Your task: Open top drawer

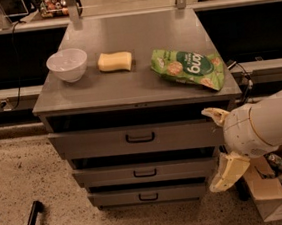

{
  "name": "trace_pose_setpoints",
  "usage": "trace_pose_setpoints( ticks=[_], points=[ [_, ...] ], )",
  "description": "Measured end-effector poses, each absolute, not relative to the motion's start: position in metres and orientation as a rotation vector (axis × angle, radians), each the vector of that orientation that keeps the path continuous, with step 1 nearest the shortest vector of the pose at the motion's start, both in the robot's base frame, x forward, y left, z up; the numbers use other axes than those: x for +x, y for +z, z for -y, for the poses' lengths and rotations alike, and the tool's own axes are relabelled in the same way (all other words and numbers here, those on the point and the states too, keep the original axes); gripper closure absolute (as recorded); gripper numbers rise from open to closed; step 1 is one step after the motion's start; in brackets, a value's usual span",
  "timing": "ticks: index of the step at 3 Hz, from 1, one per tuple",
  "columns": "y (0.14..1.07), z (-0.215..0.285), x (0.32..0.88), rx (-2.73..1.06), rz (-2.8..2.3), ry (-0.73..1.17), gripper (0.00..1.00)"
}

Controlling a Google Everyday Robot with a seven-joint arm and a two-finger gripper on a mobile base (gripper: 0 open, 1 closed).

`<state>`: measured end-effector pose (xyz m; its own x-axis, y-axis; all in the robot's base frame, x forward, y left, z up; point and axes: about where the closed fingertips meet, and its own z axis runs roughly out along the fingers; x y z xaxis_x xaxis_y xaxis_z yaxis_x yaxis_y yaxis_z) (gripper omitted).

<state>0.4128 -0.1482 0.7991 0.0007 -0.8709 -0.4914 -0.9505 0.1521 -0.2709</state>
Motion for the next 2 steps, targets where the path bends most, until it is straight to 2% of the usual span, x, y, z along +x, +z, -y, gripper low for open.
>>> trace_pose_setpoints(
  ticks=[1,2],
  points=[
    [0.790,0.146,0.417,-1.694,-1.899,0.208,0.00],
    [0.763,0.150,0.423,-1.676,-1.903,0.136,0.00]
  ],
)
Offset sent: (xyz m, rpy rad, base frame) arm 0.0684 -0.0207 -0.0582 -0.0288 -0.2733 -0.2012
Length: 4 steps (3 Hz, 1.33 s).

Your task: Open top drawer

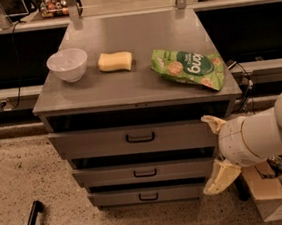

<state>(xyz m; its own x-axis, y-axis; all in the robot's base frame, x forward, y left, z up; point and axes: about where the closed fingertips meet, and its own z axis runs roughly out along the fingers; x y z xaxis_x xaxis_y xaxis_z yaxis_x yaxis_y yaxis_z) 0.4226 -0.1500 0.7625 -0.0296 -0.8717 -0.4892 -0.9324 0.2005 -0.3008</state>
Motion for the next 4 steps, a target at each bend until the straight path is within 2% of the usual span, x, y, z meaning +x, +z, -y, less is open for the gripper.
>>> trace_pose_setpoints(
  ticks=[2,3,4],
  points=[
    [0.739,0.176,0.486,-1.576,-1.816,-0.103,0.00],
    [0.734,0.173,0.512,-1.588,-1.774,-0.133,0.00],
    [0.734,0.171,0.513,-1.594,-1.769,-0.129,0.00]
  ],
)
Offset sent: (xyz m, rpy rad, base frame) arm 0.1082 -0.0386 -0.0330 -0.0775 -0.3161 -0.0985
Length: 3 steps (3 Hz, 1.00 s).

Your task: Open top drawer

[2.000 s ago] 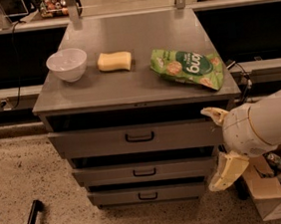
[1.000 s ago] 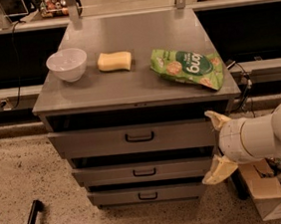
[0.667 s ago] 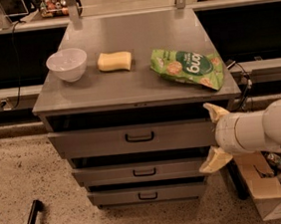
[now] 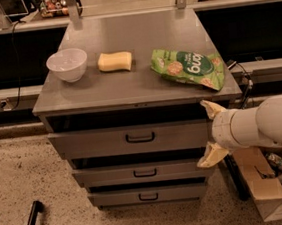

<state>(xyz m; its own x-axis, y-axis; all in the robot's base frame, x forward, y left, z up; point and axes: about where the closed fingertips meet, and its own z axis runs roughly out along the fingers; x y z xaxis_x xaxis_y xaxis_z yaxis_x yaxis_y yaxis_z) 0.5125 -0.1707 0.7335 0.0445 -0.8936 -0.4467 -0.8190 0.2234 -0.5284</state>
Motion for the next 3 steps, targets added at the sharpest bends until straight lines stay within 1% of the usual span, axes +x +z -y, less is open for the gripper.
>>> trace_pose_setpoints(
  ticks=[1,2,3],
  points=[
    [0.735,0.164,0.504,-1.616,-1.762,-0.111,0.00],
    [0.715,0.154,0.485,-1.658,-1.789,-0.048,0.17],
    [0.707,0.160,0.504,-1.646,-1.786,-0.070,0.16]
  ],
)
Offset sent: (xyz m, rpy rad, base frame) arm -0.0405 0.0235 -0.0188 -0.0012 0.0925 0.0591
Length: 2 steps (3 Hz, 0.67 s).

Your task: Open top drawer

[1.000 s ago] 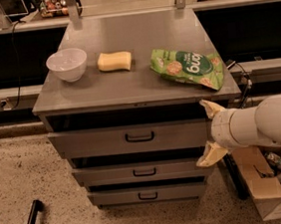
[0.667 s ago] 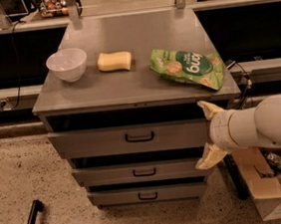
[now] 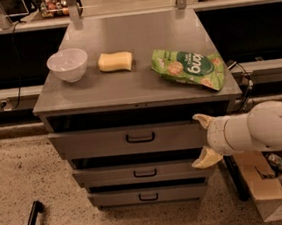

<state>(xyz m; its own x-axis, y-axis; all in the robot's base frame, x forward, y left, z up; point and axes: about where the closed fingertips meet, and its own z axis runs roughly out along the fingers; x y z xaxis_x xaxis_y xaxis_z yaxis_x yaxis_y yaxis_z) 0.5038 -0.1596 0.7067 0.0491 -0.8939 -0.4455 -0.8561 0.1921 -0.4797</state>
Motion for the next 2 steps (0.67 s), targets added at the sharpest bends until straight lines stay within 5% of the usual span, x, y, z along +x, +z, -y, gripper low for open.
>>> trace_pose_setpoints(
  ticks=[2],
  points=[
    [0.682,0.165,0.554,-1.637,-1.782,-0.117,0.24]
  ],
)
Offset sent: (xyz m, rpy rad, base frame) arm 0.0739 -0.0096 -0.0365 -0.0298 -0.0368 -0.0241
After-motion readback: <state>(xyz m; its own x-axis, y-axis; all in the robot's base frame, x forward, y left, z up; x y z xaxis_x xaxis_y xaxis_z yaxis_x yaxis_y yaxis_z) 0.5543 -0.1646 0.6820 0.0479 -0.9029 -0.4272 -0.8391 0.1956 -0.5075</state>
